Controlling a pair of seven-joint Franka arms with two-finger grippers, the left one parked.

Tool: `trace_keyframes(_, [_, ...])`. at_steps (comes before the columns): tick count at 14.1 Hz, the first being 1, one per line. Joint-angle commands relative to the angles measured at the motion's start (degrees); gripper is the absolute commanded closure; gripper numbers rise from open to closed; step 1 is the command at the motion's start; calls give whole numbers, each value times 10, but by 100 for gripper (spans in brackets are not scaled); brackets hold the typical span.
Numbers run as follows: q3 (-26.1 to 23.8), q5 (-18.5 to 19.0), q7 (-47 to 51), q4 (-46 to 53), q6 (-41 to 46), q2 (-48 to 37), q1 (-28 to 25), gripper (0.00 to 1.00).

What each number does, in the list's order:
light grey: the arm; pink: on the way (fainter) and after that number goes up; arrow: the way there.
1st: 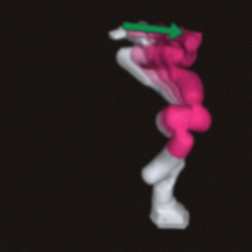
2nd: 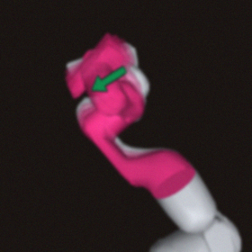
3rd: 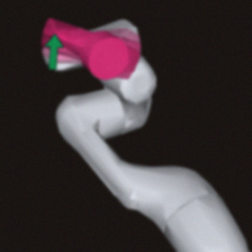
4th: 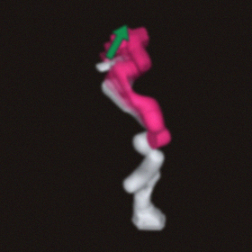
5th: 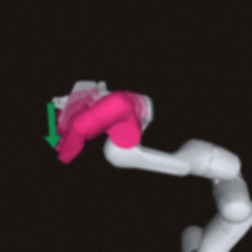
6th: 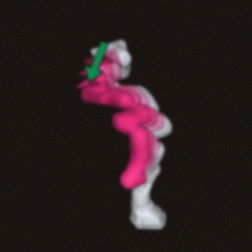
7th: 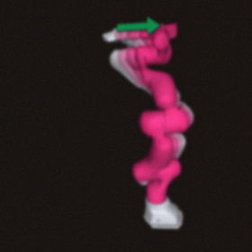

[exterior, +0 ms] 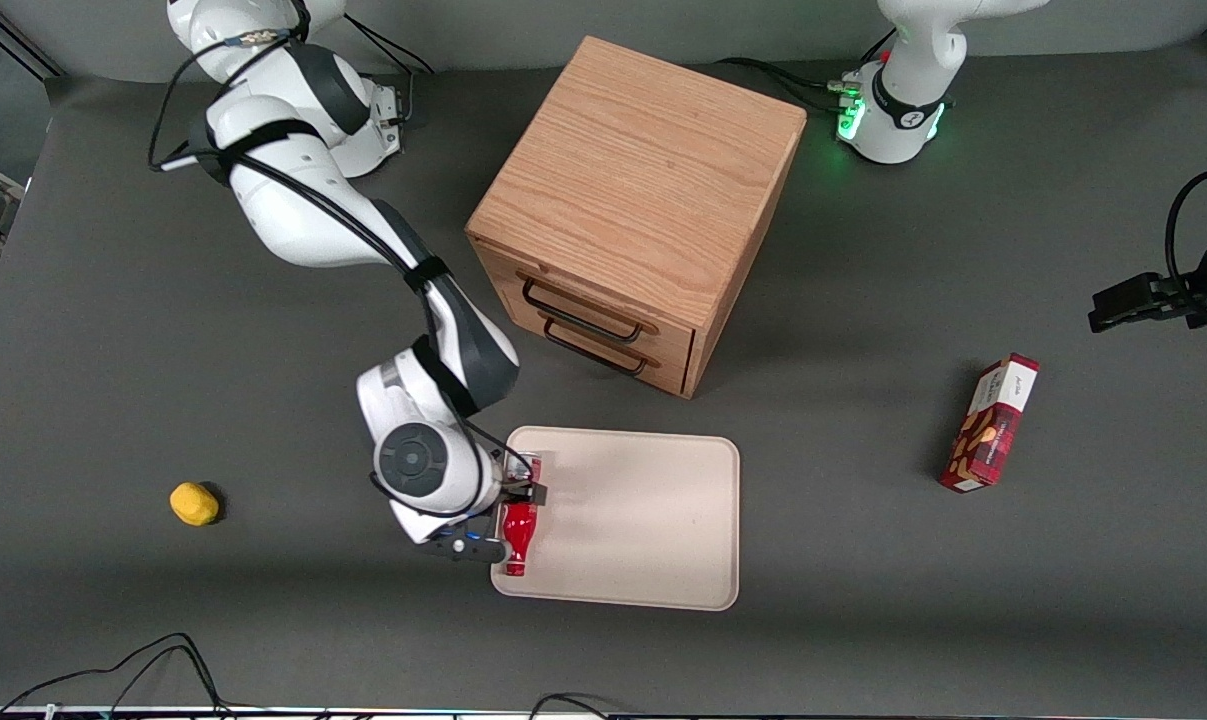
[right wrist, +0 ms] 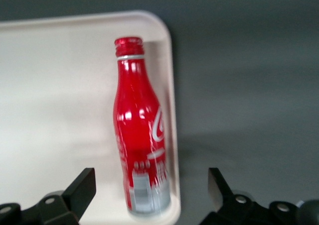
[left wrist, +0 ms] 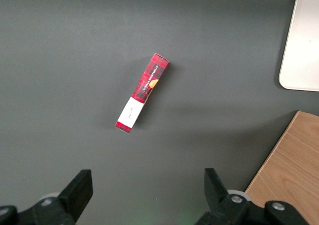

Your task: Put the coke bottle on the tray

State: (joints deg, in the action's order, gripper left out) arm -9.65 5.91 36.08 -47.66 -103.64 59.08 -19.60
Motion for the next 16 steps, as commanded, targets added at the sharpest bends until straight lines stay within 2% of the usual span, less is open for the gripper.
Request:
trace_keyframes(1, [-26, -16, -21, -49, 110, -108, 49, 0])
trace_keyframes(5, [-47, -15, -35, -177, 142, -261, 115, 0])
trace_keyframes(10, [-56, -16, -167, -371, 141, -449, 213, 0])
trace_keyframes(13, [-79, -17, -202, -437, 141, -517, 278, 0])
trace_keyframes(14, [-77, -21, -215, -444, 143, -527, 277, 0])
trace_keyframes(15, [-54, -40, -238, -444, 149, -532, 261, 0])
trace_keyframes(16, [12, -61, -245, -444, 160, -539, 212, 0])
